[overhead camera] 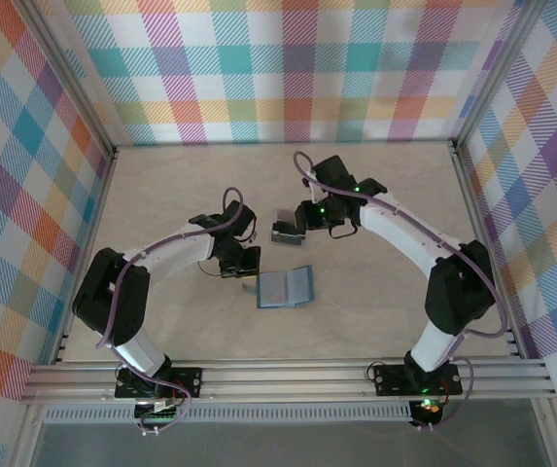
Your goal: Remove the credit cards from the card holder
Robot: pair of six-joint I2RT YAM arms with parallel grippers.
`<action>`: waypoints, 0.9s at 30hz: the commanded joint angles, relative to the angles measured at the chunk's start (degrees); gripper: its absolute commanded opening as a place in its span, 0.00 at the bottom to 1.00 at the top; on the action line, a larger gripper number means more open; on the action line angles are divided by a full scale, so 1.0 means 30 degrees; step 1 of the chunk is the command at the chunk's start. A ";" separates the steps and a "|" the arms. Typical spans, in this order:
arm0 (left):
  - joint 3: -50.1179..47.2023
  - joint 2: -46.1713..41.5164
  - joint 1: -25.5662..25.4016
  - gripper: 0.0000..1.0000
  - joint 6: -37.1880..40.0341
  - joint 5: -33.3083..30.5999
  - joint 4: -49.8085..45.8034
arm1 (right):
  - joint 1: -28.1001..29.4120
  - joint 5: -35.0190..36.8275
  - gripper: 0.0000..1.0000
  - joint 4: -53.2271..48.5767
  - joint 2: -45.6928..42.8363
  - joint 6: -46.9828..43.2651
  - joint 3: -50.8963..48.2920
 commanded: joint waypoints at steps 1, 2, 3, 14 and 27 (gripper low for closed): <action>-0.0702 -0.0212 0.0213 0.00 -0.0181 0.0521 -0.0040 | 0.0688 -0.2534 0.29 -0.0691 -0.0572 0.4201 -0.1075; -0.0893 -0.0226 0.0212 0.00 -0.0128 0.0594 -0.0008 | 0.0806 -0.3495 0.28 -0.0632 -0.0603 0.5001 -0.1495; -0.1079 -0.0211 0.0212 0.00 -0.0079 0.0742 0.0018 | 0.0944 -0.4271 0.28 -0.0170 -0.0652 0.5513 -0.1992; -0.3394 0.0155 0.0036 0.00 -0.0086 0.0157 0.0981 | 0.3550 -0.6393 0.32 0.2876 0.0765 0.7647 -0.4285; -0.3771 -0.0558 0.0009 0.00 -0.0262 -0.0147 0.1403 | 0.4868 -0.6617 0.23 0.4437 0.4729 0.8635 -0.2146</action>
